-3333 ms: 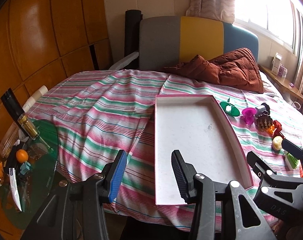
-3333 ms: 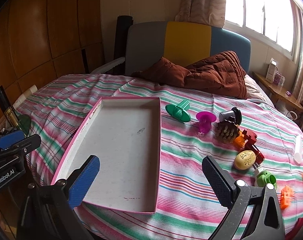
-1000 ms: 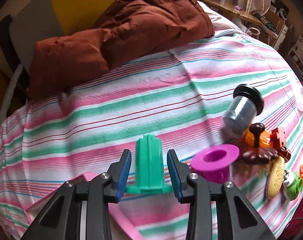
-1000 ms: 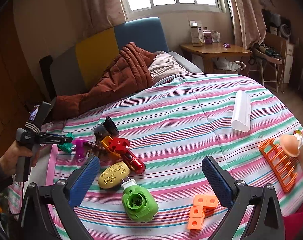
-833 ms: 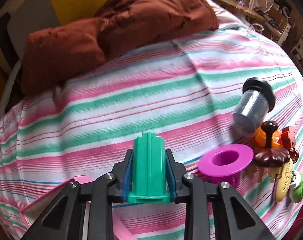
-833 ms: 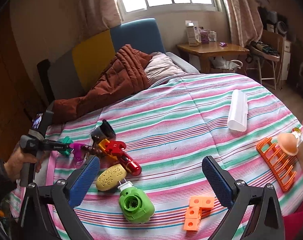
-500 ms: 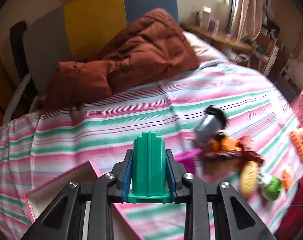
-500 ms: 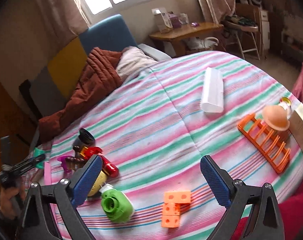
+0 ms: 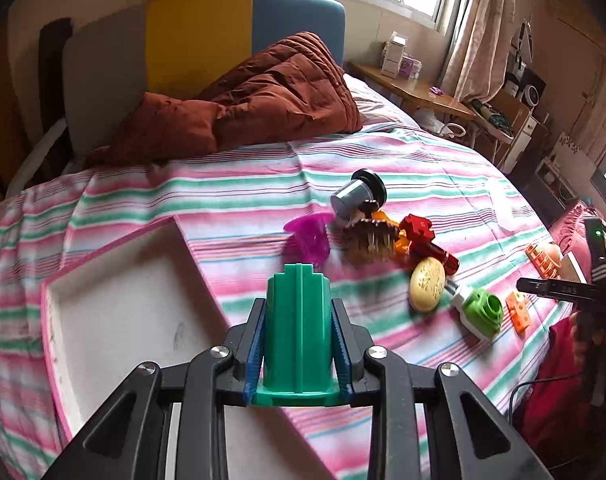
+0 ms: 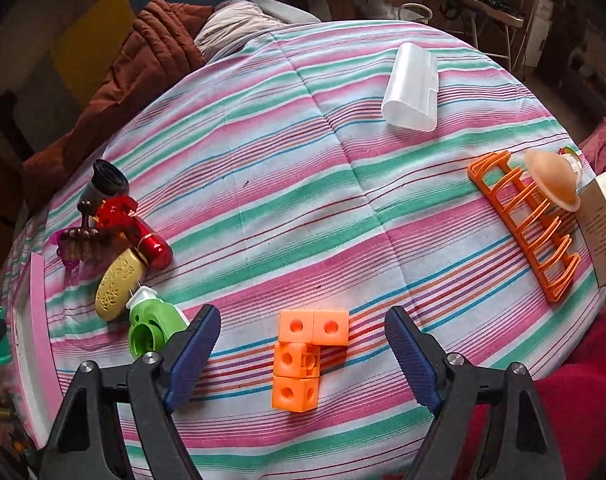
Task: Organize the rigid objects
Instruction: 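Place the green piece in the tray with the left gripper while the right grasps orange cubes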
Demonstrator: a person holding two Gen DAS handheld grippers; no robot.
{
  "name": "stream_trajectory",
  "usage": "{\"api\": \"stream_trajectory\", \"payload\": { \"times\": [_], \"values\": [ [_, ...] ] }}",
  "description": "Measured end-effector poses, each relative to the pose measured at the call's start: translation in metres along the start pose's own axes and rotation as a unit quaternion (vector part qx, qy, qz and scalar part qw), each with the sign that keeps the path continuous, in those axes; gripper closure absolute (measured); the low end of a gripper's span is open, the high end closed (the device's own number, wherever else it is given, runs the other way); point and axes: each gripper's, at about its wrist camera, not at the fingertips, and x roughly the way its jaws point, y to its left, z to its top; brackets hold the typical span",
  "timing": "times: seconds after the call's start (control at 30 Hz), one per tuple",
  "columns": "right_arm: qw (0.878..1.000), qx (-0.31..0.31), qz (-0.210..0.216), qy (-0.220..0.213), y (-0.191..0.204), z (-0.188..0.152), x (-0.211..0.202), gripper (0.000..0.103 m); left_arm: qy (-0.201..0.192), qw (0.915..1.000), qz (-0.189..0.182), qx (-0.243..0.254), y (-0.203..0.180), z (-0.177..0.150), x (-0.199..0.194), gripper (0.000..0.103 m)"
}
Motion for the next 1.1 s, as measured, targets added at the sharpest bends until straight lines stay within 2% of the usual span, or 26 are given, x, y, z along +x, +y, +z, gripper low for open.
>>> {"api": "stream_trajectory", "payload": {
  "times": [0.13,0.23,0.27,0.43,0.57,0.83,1.1],
  "values": [
    [0.999,-0.022,-0.016,0.025,0.007,-0.005,0.009,0.025,-0.001,0.9999,0.003,-0.015,0.011,-0.017,-0.015,0.073],
    [0.996,-0.053,-0.048,0.052,0.013,-0.013,0.022,0.056,0.001,0.9992,0.014,-0.037,0.029,-0.031,-0.022,0.073],
    [0.994,-0.071,-0.064,0.045,0.017,-0.015,0.021,0.059,0.004,0.9987,0.017,-0.048,0.036,-0.034,-0.022,0.073],
    [0.992,-0.092,-0.073,0.04,0.022,-0.019,0.019,0.06,0.019,0.9919,0.042,-0.118,0.09,-0.055,-0.02,0.073],
    [0.993,-0.088,-0.062,0.041,0.015,-0.02,0.017,0.059,0.019,0.9854,0.06,-0.158,0.13,-0.059,-0.017,0.073],
    [0.991,-0.107,-0.072,0.034,0.011,-0.024,0.01,0.059,0.027,0.9774,0.091,-0.189,0.177,-0.039,0.01,0.073],
    [0.987,-0.136,-0.087,0.022,0.02,-0.026,0.013,0.06,0.043,0.9744,0.135,-0.175,0.196,-0.016,0.046,0.072]
  ]
}}
